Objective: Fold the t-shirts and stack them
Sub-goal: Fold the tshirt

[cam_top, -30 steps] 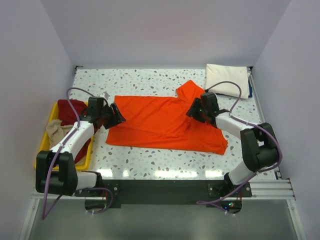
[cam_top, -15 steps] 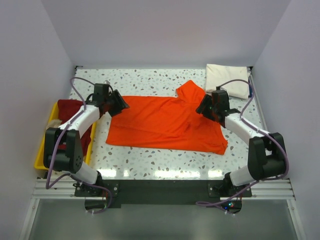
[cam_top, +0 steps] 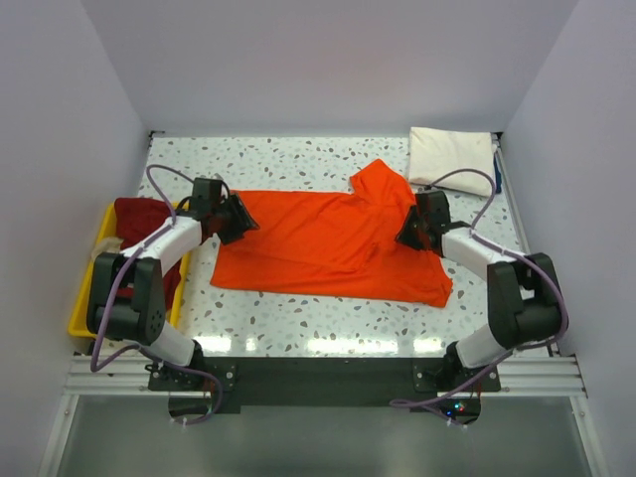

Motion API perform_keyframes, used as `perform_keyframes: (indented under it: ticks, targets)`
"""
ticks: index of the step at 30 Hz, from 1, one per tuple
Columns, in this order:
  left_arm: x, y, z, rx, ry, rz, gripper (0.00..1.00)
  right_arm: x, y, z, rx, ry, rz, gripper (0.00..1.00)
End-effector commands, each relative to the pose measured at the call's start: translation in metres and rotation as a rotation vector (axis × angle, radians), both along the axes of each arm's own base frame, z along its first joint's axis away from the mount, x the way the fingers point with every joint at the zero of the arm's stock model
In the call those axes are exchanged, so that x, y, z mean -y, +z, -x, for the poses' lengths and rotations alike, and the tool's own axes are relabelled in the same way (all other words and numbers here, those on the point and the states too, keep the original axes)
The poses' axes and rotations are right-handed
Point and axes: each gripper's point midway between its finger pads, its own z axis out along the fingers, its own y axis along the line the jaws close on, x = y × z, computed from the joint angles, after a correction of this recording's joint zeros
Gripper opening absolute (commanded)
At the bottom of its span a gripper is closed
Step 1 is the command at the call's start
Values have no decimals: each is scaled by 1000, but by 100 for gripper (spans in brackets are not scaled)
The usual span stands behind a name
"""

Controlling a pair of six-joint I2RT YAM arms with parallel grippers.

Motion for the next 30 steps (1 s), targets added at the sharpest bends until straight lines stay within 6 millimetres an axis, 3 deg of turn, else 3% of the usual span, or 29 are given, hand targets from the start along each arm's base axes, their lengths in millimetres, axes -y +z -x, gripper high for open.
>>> perform_keyframes:
  ticks: [1,4,8,10,14,19,21,25,30]
  targets:
    - [-1,15,-7,59,-2,-9,56,9,-1,-31,17,-24,43,22]
    - [-2,18,-7,64,0,-12,57,10,-6,-45,7,-14,24,22]
    - [-2,18,-6,60,3,-14,57,-5,4,-65,41,55,-9,36]
    - [-2,19,-6,65,3,-12,57,-9,9,-65,46,75,-16,38]
    - [-5,21,-3,67,20,-20,57,-17,31,-52,96,93,9,43]
    - [-32,19,8,42,161,-108,56,-30,53,-29,134,120,18,44]
    - [-49,22,12,48,243,-166,55,-35,49,-16,125,133,9,44]
    - [-63,17,25,25,324,-210,54,-46,48,-1,129,160,-4,44]
    - [-63,0,27,-24,328,-220,53,-60,35,6,98,198,17,44]
